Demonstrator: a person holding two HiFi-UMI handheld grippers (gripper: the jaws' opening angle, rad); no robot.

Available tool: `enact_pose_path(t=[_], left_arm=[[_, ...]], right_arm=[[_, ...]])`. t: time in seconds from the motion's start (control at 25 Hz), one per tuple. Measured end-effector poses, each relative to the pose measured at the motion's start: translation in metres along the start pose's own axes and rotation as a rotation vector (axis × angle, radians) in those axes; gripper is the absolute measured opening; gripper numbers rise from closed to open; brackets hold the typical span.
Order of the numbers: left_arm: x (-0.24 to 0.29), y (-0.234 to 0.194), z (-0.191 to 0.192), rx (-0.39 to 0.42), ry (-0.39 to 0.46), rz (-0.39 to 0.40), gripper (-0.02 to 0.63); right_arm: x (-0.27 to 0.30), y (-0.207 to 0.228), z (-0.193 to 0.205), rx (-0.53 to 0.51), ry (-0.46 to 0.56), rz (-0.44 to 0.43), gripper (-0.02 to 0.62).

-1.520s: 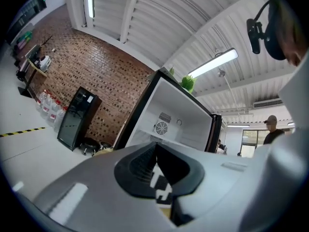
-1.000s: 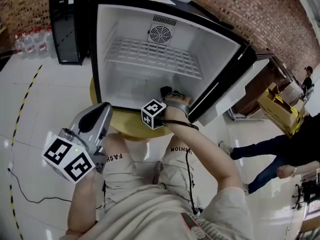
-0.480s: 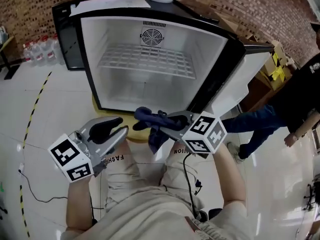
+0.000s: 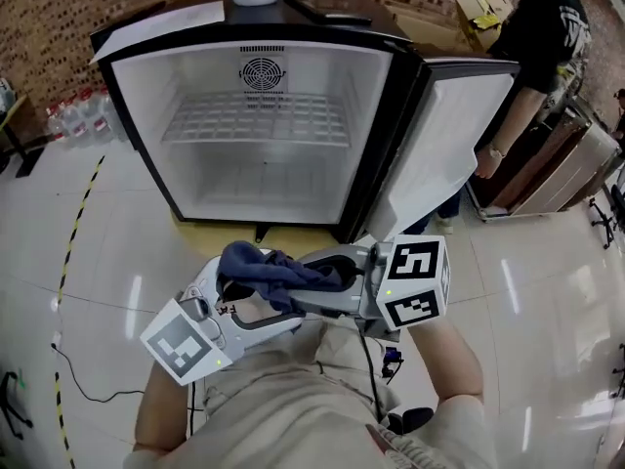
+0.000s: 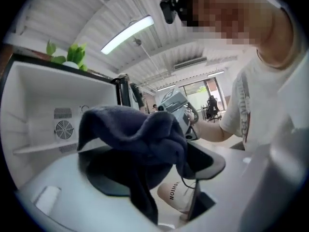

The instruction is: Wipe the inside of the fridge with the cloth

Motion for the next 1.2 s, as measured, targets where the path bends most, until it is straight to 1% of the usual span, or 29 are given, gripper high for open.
enact_pose_path(t=[0.08,0.16,0.2,0.32,0.36,0.4,0.44,0.48,0.52,0.6,0.68,0.8,0.84,0.96,1.08,1.2], left_arm=[[0.004,0.004,0.0,0.095,-0.024,-0.026,0.317],[0.007,0.004,-0.001,0.149,-0.03,-0.051,0.284],[0.008,0.003,-0.002,0.156,-0.023,-0.054,0.265],[0.008,-0.004,-0.007,0.141,0.015,-0.055,0.198],[0.009,-0.007,-0.01,0.124,0.037,-0.06,0.17],[0.011,-0.011,-0.013,0.091,0.068,-0.065,0.15],[0.012,-0.014,-0.018,0.049,0.104,-0.07,0.144],[0.014,-0.018,-0.024,0.012,0.133,-0.076,0.141],[0.015,-0.021,-0.029,-0.012,0.145,-0.086,0.139],[0.019,-0.033,-0.039,-0.047,0.122,-0.125,0.138],[0.03,-0.055,-0.053,-0.092,0.111,-0.192,0.138],[0.059,-0.098,-0.074,-0.161,0.197,-0.292,0.14],[0.071,-0.111,-0.079,-0.188,0.207,-0.316,0.14],[0.109,-0.147,-0.086,-0.264,0.199,-0.366,0.141],[0.14,-0.184,-0.088,-0.374,0.209,-0.399,0.14],[0.163,-0.219,-0.094,-0.429,0.239,-0.449,0.14]], right_arm=[[0.0,0.002,0.001,0.023,0.015,-0.006,0.106],[-0.005,0.006,0.002,0.049,0.053,0.002,0.109],[-0.008,0.008,0.003,0.074,0.087,-0.006,0.114],[-0.016,0.011,0.001,0.148,0.203,-0.073,0.146],[-0.017,0.012,0.0,0.139,0.223,-0.073,0.211],[-0.019,0.013,-0.001,0.106,0.229,-0.049,0.315],[-0.022,0.013,-0.001,0.058,0.23,-0.007,0.366],[-0.026,0.013,-0.001,0.007,0.234,0.04,0.399],[-0.032,0.011,0.001,-0.034,0.244,0.081,0.407],[-0.045,0.006,0.004,-0.086,0.273,0.141,0.407],[-0.057,0.004,0.005,-0.134,0.286,0.208,0.407],[-0.065,0.005,0.012,-0.182,0.278,0.296,0.403],[-0.065,0.004,0.016,-0.19,0.272,0.313,0.403],[-0.065,-0.001,0.028,-0.223,0.252,0.358,0.403],[-0.062,-0.009,0.035,-0.257,0.228,0.383,0.402],[-0.058,-0.012,0.042,-0.281,0.201,0.398,0.402]])
Point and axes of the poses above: the fingertips, and each gripper's own axes: x forward along the fingers, y to its right, z out of its underside, the point moved 7 cm from there along -x, backward along the fingers, and after that the axes turned 8 degrees about -z, right-handed, at the moved point
